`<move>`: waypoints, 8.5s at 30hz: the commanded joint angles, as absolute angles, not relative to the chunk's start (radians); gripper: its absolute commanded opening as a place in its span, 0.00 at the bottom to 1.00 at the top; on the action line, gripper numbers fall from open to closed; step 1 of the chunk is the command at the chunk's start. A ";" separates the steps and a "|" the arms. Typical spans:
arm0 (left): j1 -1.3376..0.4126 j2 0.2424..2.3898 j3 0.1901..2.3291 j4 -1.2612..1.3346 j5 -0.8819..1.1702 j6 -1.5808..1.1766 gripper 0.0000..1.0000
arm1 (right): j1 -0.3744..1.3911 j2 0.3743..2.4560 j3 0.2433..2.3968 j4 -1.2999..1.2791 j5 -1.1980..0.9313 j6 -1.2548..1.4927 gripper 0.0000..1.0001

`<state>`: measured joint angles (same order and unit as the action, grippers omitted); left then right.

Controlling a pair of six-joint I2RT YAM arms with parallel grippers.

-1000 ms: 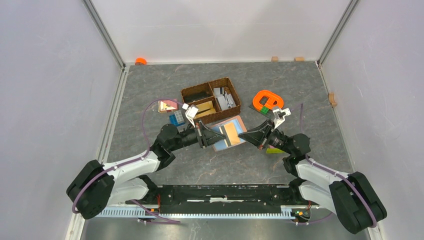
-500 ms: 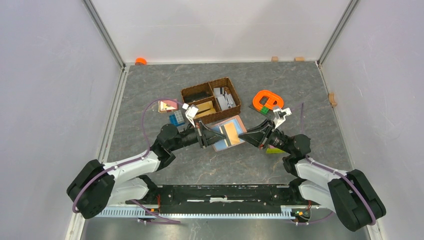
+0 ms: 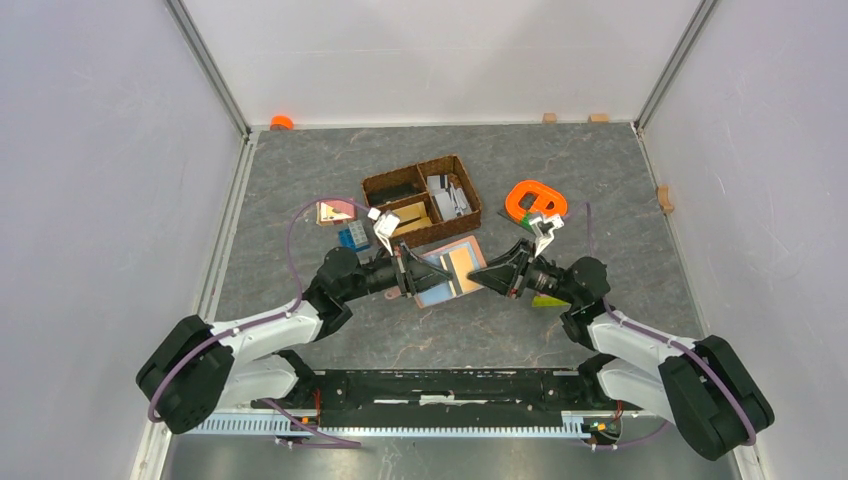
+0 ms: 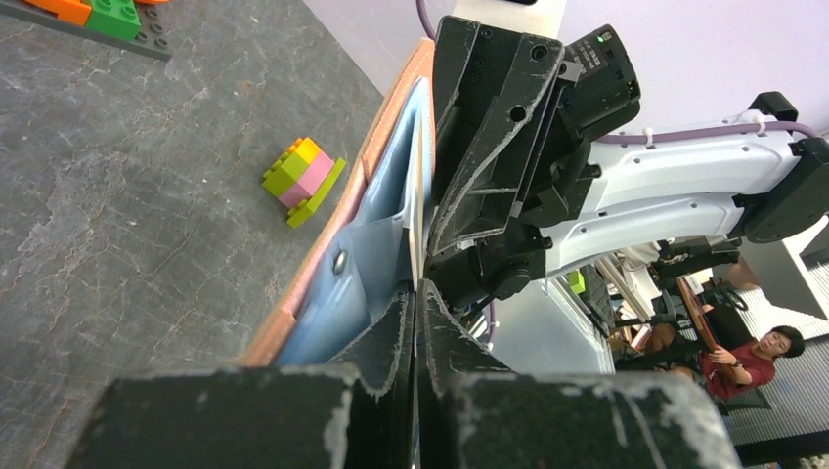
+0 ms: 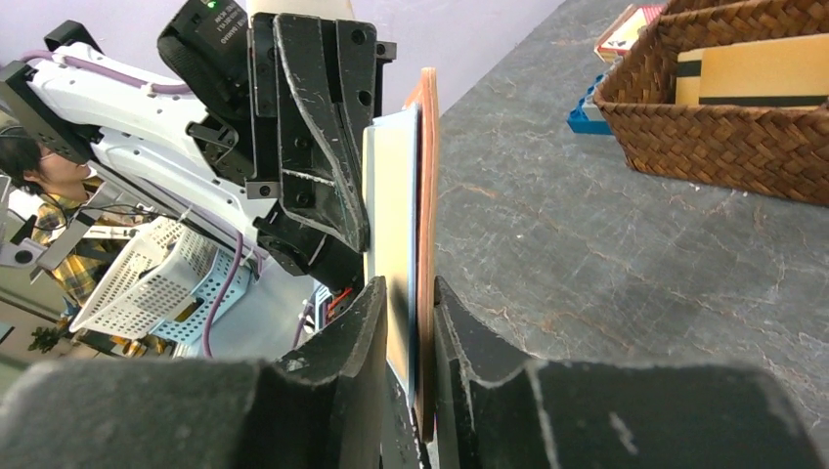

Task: Take the credit cards out of the card holder
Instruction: Remove the credit card from the card holder, then place the credit card in the storage box.

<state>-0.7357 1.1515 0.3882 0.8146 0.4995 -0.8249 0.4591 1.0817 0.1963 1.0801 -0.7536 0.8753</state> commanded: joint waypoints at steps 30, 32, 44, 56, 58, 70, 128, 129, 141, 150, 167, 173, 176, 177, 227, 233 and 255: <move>-0.731 1.183 0.439 0.833 0.566 -0.792 0.18 | 0.466 1.146 0.280 0.995 -0.806 0.820 0.03; -0.732 1.184 0.433 0.877 0.589 -0.808 0.17 | 0.466 1.155 0.278 1.002 -0.806 0.826 0.03; -0.732 1.110 0.376 1.001 0.612 -0.826 0.14 | 0.453 1.207 0.246 1.143 -0.819 0.931 0.25; -0.728 1.119 0.385 0.954 0.585 -0.818 0.02 | 0.426 1.213 0.226 1.215 -0.830 0.979 0.26; -0.723 1.090 0.369 0.932 0.551 -0.806 0.02 | 0.420 1.210 0.220 1.223 -0.827 0.984 0.25; -0.723 1.091 0.382 0.869 0.517 -0.788 0.02 | 0.396 1.219 0.189 1.373 -0.843 1.069 0.13; -0.692 1.056 0.344 0.799 0.388 -0.788 0.02 | 0.295 1.267 0.125 1.468 -0.810 1.152 0.01; -0.692 1.059 0.345 0.798 0.388 -0.788 0.02 | 0.293 1.269 0.123 1.468 -0.810 1.153 0.00; -0.689 1.094 0.364 0.757 0.375 -0.780 0.02 | 0.292 1.278 0.121 1.487 -0.809 1.165 0.00; -0.677 1.016 0.353 0.626 0.169 -0.789 0.02 | 0.256 1.240 0.110 1.368 -0.780 1.099 0.00; -0.776 1.183 0.711 -0.113 -0.574 -1.587 0.02 | 0.172 1.032 0.122 0.916 -0.642 0.854 0.00; -0.784 1.231 0.771 -0.212 -0.819 -1.822 0.02 | 0.155 1.036 0.114 0.922 -0.644 0.863 0.00; -0.784 1.284 0.828 -0.285 -0.858 -1.902 0.02 | 0.155 1.031 0.115 0.924 -0.647 0.865 0.00; -0.784 1.302 0.845 -0.326 -0.860 -1.970 0.02 | 0.153 1.029 0.115 0.925 -0.647 0.867 0.00; -0.716 1.629 1.105 -0.414 -0.777 -2.150 0.35 | 0.153 1.097 0.093 1.067 -0.707 0.951 0.00; -0.716 1.508 1.063 -0.376 -0.761 -1.978 0.46 | 0.153 1.096 0.097 1.052 -0.700 0.933 0.00; -0.608 1.079 0.648 0.199 0.195 -0.815 0.80 | 0.154 1.083 0.102 1.121 -0.731 0.935 0.00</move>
<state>-0.6098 1.1213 0.6876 0.1001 -0.0570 -1.0546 0.1558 1.0969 0.0998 1.0294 -0.7067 0.9379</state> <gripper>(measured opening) 0.794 0.033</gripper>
